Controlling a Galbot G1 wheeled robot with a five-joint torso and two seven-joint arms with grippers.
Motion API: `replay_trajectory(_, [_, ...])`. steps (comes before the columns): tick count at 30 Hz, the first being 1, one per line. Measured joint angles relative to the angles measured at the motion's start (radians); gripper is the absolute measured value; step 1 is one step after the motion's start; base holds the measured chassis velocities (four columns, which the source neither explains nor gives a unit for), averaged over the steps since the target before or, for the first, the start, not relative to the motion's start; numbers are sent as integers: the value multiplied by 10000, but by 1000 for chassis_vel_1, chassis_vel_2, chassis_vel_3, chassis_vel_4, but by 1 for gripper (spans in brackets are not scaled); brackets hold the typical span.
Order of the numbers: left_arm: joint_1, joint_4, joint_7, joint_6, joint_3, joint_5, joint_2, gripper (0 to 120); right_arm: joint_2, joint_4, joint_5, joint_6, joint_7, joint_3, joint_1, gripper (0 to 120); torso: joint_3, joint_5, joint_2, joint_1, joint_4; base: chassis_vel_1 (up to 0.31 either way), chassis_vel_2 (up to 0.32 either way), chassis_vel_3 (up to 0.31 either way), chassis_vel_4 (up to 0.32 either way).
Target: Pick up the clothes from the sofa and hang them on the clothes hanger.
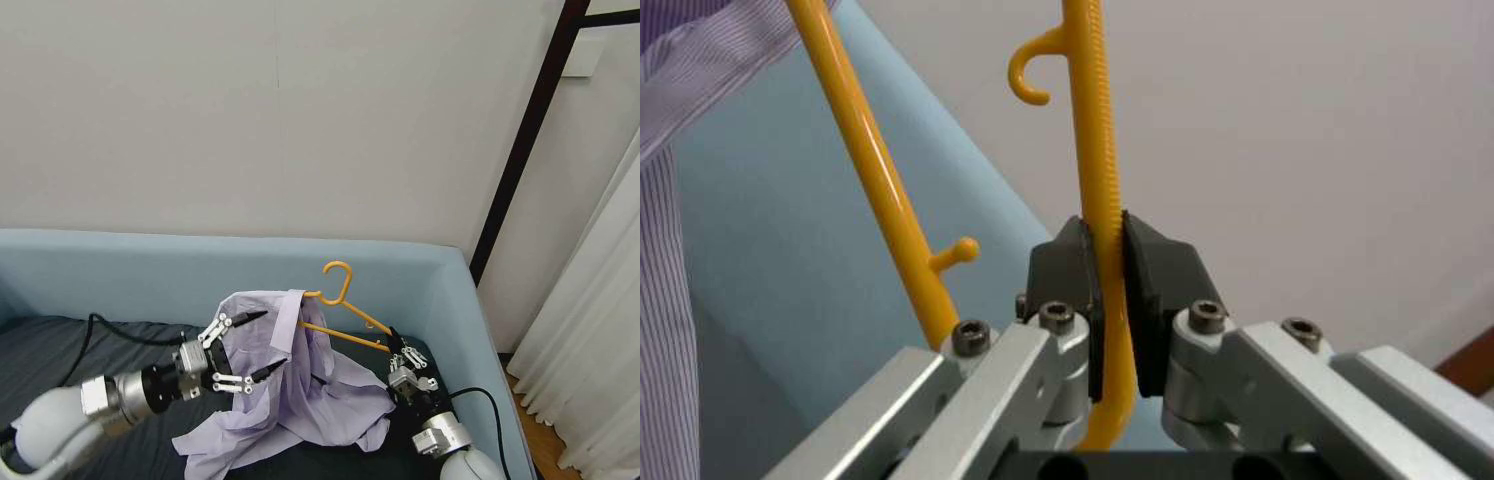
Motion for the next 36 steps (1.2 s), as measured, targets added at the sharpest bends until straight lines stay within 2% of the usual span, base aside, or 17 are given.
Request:
replay_trajectory(3, [-657,609,731,348,160,-546,180,100,89,-150,-87,35,-41,-256,317,5,-1,-2,0,0,-6,0,0,0,0])
replay_trajectory(5, [-1122,1400,1658,613,196,-983,220,100,229,-418,-79,34,-93,-841,847,5,0,-2,-1,0,11,0,0,0,0])
replay_trajectory(6, [-1122,1400,1658,613,196,-983,220,100,229,-418,-79,34,-93,-841,847,5,0,-2,-1,0,11,0,0,0,0])
replay_trajectory(7, [-1538,1813,1990,706,435,-1047,164,100,272,-450,-72,21,-112,-964,939,5,-1,2,0,0,13,0,0,0,0])
replay_trajectory(10, [-3444,3146,2921,898,2215,-1091,-273,100,295,-461,-80,-5,-139,-1014,964,5,0,-7,0,0,3,0,0,0,0])
replay_trajectory(11, [-3444,3146,2921,898,2215,-1091,-273,100,295,-461,-80,-5,-139,-1014,964,5,0,-7,0,0,3,0,0,0,0])
replay_trajectory(12, [-4368,3691,3354,955,3030,-1091,-538,100,295,-461,-98,-11,-145,-983,940,5,0,-9,0,0,-3,0,0,0,0])
replay_trajectory(14, [-5573,4463,3888,1070,3976,-1039,-1005,100,297,-459,-128,-22,-151,-913,868,5,1,5,0,0,-7,0,0,0,0])
replay_trajectory(17, [-6346,4996,4239,1202,4519,-999,-1370,100,297,-456,-195,-22,-152,-853,819,5,0,0,-1,0,-6,0,0,0,0])
replay_trajectory(19, [-7844,5946,5095,1578,5400,-849,-2114,100,289,-444,-424,3,-154,-693,691,5,0,4,0,0,-6,0,0,0,0])
replay_trajectory(20, [-7844,5946,5095,1578,5400,-849,-2114,100,289,-444,-424,3,-154,-693,691,5,0,4,0,0,-6,0,0,0,0])
replay_trajectory(23, [-9081,6665,5964,1929,6362,-544,-2717,100,270,-383,-526,7,-154,-529,502,5,0,6,-1,0,3,0,0,0,0])
replay_trajectory(24, [-9398,6887,6195,2020,6658,-440,-2887,100,276,-354,-578,13,-153,-425,434,5,-1,5,0,1,-2,0,0,0,0])
replay_trajectory(26, [-9674,7106,6428,2110,6914,-323,-3045,100,290,-345,-643,25,-153,-344,392,5,0,4,0,0,-5,0,0,0,0])
replay_trajectory(29, [-10410,8038,7257,2324,7510,414,-3613,100,365,-310,-843,100,-151,-165,314,5,0,4,-1,1,-2,0,0,0,0])
replay_trajectory(31, [-10437,8081,7277,2332,7526,458,-3641,100,368,-308,-847,101,-151,-160,312,5,0,4,-1,1,0,0,0,0,0])
replay_trajectory(36, [-10815,9087,7829,2578,7664,1311,-4396,92,362,-233,-896,161,-97,-71,250,5,-1,2,-1,1,0,0,0,0,0])
